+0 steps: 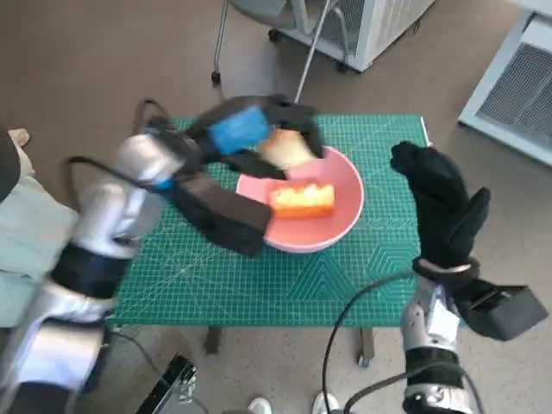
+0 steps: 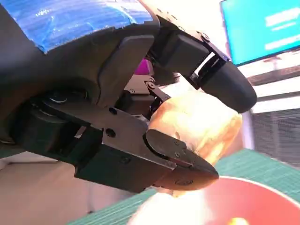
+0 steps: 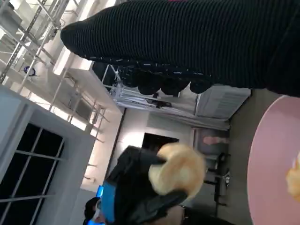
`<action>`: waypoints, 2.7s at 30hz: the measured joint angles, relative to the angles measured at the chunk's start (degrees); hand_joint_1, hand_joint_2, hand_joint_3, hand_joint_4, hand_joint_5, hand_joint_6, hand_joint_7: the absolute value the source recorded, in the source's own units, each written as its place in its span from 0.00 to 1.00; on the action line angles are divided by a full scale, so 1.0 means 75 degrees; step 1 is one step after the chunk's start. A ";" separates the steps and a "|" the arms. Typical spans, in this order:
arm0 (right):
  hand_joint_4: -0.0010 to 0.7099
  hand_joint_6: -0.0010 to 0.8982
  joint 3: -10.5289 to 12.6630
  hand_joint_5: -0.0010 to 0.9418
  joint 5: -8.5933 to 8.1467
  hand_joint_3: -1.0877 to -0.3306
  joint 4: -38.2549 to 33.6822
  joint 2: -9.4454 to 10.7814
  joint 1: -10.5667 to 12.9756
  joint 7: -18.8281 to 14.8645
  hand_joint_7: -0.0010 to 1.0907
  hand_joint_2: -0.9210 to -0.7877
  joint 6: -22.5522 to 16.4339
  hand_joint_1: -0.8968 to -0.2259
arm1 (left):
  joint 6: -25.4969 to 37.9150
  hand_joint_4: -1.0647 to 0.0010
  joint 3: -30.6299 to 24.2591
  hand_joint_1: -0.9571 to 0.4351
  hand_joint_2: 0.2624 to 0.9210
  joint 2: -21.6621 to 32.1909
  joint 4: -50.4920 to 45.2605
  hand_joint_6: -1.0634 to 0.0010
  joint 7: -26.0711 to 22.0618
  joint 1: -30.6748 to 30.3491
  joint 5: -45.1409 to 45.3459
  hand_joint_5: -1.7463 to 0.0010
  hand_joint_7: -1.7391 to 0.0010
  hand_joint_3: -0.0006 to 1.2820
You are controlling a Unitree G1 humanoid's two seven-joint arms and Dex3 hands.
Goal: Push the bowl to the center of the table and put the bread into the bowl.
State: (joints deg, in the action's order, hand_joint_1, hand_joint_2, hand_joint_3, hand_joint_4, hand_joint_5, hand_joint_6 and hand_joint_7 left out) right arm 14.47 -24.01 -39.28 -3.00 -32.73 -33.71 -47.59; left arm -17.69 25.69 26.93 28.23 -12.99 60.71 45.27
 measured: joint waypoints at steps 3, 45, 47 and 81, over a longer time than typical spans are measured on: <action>0.56 0.17 0.0019 0.00 -0.0003 0.57 -0.0013 -0.0037 0.0000 -0.0027 0.53 0.00 -0.0032 0.43 | -0.0047 0.46 0.0149 0.69 1.00 -0.0307 0.0408 0.48 -0.0008 0.0007 -0.0003 0.29 0.26 0.12; 0.55 0.15 0.0041 0.00 0.0191 0.54 0.0156 -0.0169 -0.0188 0.0406 0.57 0.00 0.0116 0.46 | 0.2455 0.79 -0.0327 0.60 0.98 -0.1111 -0.0085 0.64 -0.2737 -0.0512 -0.1487 1.00 0.94 0.02; 0.54 0.11 0.0028 0.00 0.0229 0.53 0.0286 -0.0187 -0.0253 0.0473 0.61 0.00 0.0170 0.46 | 0.2566 0.79 -0.0487 0.61 0.98 -0.1052 -0.0197 0.64 -0.2873 -0.0539 -0.1694 1.00 0.94 0.01; 0.57 0.07 -0.0259 0.01 0.1384 0.48 0.1037 -0.0637 -0.1066 0.1914 0.70 0.00 0.0500 0.47 | -0.1031 0.56 -0.3867 0.61 1.00 -0.1660 -0.1167 0.59 -0.0132 -0.3236 -0.5742 0.97 0.88 0.15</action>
State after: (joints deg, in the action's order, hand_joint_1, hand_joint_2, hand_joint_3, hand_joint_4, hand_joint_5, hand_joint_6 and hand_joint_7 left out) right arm 12.52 -13.63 -31.50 -7.77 -40.72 -19.36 -43.84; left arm -25.43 -3.31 14.48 19.48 -13.97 36.44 2.21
